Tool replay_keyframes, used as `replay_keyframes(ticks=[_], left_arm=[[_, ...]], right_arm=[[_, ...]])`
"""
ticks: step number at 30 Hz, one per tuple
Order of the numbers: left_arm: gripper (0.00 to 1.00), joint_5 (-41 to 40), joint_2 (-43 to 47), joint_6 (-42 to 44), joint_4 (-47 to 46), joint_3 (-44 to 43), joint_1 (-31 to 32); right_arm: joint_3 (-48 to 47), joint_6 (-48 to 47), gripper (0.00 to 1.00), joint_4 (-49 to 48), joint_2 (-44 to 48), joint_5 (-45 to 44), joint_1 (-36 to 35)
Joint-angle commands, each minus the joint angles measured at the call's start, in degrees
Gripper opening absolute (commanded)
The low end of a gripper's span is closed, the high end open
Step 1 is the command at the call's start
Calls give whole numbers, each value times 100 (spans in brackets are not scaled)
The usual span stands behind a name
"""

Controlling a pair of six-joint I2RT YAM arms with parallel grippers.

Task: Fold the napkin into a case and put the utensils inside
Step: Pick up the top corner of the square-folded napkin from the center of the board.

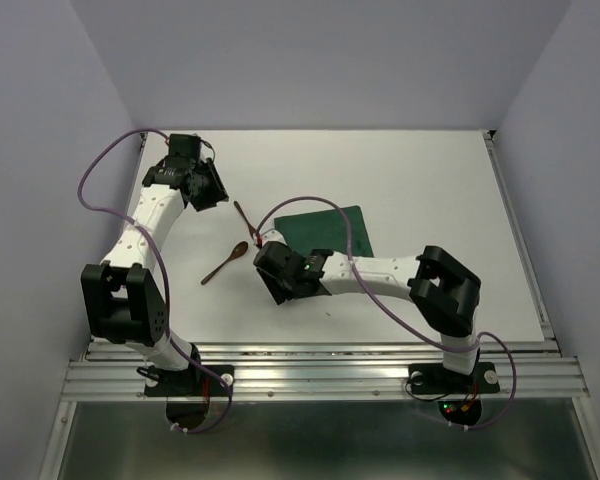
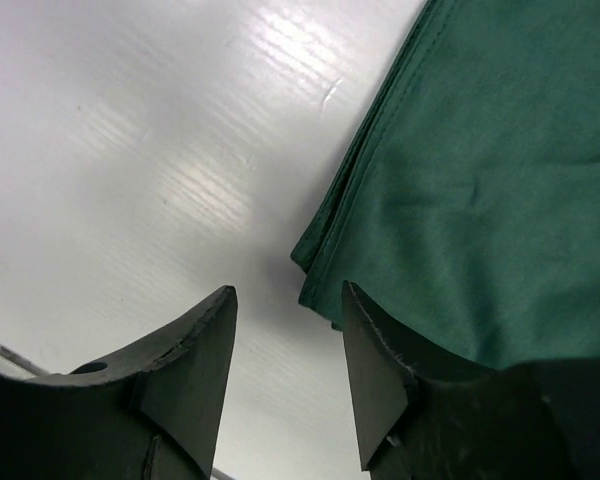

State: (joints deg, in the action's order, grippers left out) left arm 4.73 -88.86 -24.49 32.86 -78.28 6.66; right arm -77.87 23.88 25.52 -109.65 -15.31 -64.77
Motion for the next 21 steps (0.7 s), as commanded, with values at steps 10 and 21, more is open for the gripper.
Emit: replay_keyframes(ticks=[10,21], left_arm=[[46,247,27,-3,-271,146,-24],[45,362,-26,14,-342,146,-24]], right_arm=[[-291,-138,38,164,-268,-701,-141],[-229,-41,31,173,-285,-745,-141]])
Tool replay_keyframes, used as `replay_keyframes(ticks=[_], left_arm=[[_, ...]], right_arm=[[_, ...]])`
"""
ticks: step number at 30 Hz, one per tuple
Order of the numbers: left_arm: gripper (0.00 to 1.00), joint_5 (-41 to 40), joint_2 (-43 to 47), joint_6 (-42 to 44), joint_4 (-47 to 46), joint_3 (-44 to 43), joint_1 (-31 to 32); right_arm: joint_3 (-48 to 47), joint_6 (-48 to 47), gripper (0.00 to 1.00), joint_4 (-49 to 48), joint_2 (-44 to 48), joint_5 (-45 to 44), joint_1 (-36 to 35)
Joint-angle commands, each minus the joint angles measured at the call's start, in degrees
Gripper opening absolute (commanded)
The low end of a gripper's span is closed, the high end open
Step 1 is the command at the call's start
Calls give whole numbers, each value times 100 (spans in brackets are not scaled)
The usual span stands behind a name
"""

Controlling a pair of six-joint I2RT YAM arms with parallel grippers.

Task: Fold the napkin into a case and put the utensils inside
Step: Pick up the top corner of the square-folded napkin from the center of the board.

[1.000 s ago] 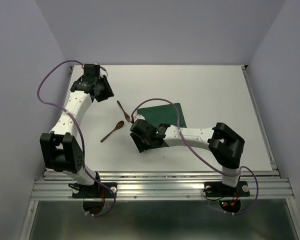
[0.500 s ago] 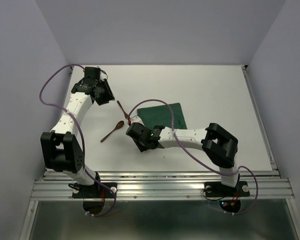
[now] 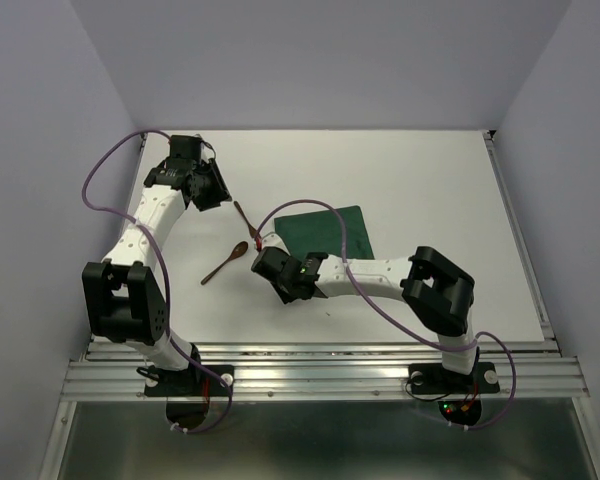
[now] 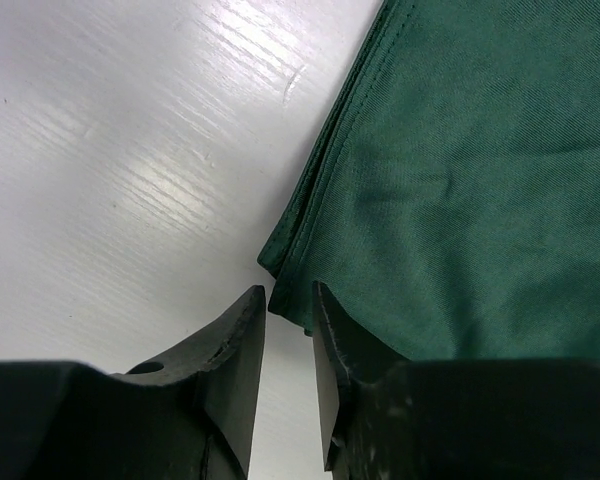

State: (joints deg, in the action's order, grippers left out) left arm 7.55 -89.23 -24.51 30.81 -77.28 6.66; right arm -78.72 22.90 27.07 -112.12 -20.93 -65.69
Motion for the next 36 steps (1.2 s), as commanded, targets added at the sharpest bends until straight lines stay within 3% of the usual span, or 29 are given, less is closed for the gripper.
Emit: replay_keyframes(ticks=[1,8,20,27,36], left_arm=[[46,89,11,17,-145,46,-24],[45,159,29,25,-189,90,-24],[45,255,20,25,-250,116,-24],[45,264,20,34,-233,81,-24],[45,273,11,69,-207,37,-24]], right_arm=[[-144,48,32,18,-38,-184,-49],[-126,40,34,26,-109,-219,-49],[-161,75,1,53,-4,-464,-49],[-127,127,1,-26,436,-1123,-49],[-12,400,1,-404,902,-1107,355]])
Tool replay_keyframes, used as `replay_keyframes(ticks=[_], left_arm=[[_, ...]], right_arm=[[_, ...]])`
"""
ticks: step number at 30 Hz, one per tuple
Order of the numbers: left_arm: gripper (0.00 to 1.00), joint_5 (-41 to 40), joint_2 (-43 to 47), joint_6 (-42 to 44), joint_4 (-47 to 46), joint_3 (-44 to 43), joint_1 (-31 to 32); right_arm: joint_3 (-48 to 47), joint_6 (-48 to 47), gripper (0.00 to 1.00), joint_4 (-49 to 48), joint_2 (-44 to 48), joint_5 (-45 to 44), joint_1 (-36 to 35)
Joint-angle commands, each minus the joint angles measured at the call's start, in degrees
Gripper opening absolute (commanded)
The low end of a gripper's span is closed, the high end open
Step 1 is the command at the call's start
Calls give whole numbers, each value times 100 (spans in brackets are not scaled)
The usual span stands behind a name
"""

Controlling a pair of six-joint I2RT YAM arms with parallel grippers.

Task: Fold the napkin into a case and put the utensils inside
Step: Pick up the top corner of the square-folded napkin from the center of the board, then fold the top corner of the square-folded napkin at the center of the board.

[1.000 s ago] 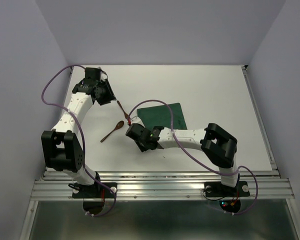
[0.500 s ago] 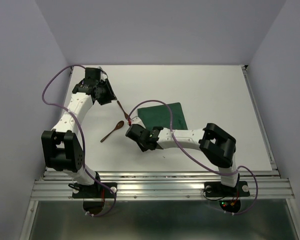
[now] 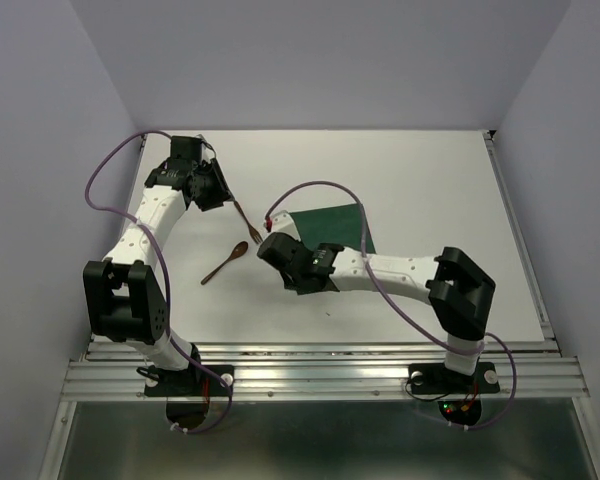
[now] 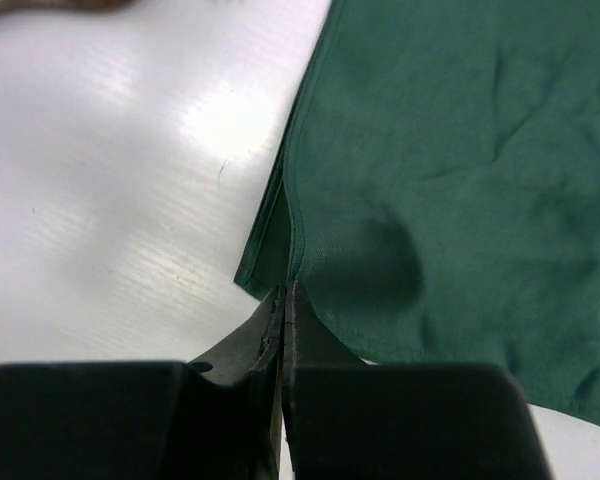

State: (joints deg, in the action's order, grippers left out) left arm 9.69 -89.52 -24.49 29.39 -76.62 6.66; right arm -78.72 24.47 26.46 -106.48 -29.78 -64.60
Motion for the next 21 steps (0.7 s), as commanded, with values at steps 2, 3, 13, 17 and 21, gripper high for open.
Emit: replay_keyframes(ticks=[2,3,13,17,21], left_arm=[[45,59,31,76,-73,-28,-24],[45,76,39,85,-65,-28,-24],[45,120,57,102,-100,42,-24],[45,173,57,111,-117,77,-24],[45,200,75,137,-153,147,-24]], right_arm=[[75,278,1,-509,408,-73,499],[111,304,1,-588,443,24,605],[480,567,1,-1283,610,947,1905],[594,813,1,-1538,611,1351,2407],[638,1068,1,-1617,497,1571,2829]])
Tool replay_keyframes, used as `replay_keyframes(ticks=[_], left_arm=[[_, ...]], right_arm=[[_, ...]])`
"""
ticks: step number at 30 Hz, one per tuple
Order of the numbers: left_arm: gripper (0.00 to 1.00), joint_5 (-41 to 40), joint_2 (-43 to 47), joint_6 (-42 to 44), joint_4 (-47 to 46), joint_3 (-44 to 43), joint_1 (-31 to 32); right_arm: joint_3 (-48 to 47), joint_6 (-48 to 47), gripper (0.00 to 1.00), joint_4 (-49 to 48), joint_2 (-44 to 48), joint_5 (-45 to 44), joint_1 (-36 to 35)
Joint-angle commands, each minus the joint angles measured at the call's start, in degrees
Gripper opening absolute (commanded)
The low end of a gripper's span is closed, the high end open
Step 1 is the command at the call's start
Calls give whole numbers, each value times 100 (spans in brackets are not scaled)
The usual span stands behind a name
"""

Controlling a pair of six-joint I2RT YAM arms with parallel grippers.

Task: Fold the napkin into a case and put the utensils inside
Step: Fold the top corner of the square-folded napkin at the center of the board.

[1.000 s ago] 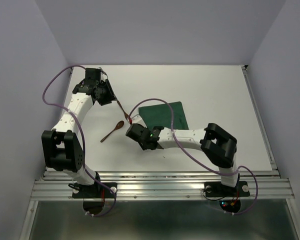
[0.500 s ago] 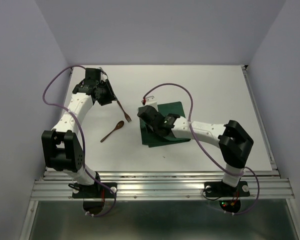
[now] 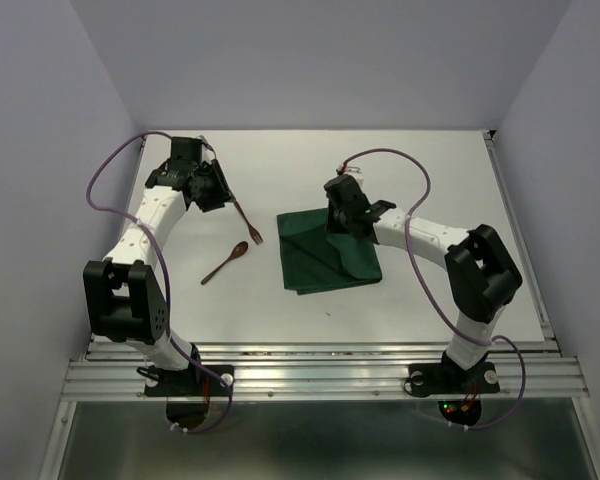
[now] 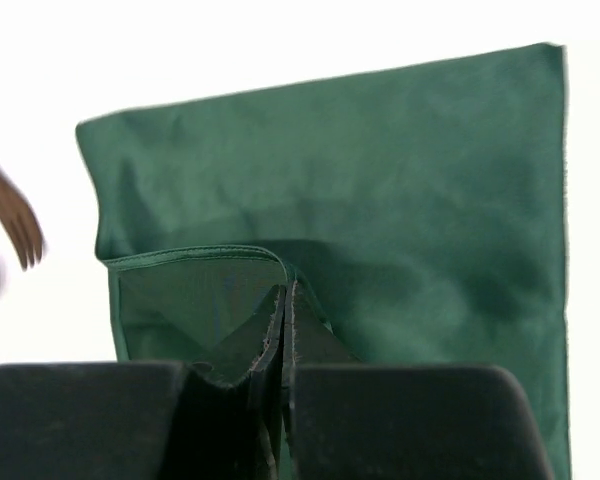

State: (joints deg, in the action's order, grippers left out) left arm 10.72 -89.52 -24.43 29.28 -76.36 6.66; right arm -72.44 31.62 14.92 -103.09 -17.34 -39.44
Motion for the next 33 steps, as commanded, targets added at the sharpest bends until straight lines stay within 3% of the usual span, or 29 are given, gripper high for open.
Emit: replay_keyframes(ticks=[1,18,33], left_arm=[[45,97,66,122,-133,121,-24],[45,185,-31,166,-98,68,-24],[45,185,-92,131,-89,51,20]], right_arm=[[2,398,1,-463,123,354,384],[-156,547,1,-569,-290,592,1421],[-367,389,1,-569,-616,645,1527]])
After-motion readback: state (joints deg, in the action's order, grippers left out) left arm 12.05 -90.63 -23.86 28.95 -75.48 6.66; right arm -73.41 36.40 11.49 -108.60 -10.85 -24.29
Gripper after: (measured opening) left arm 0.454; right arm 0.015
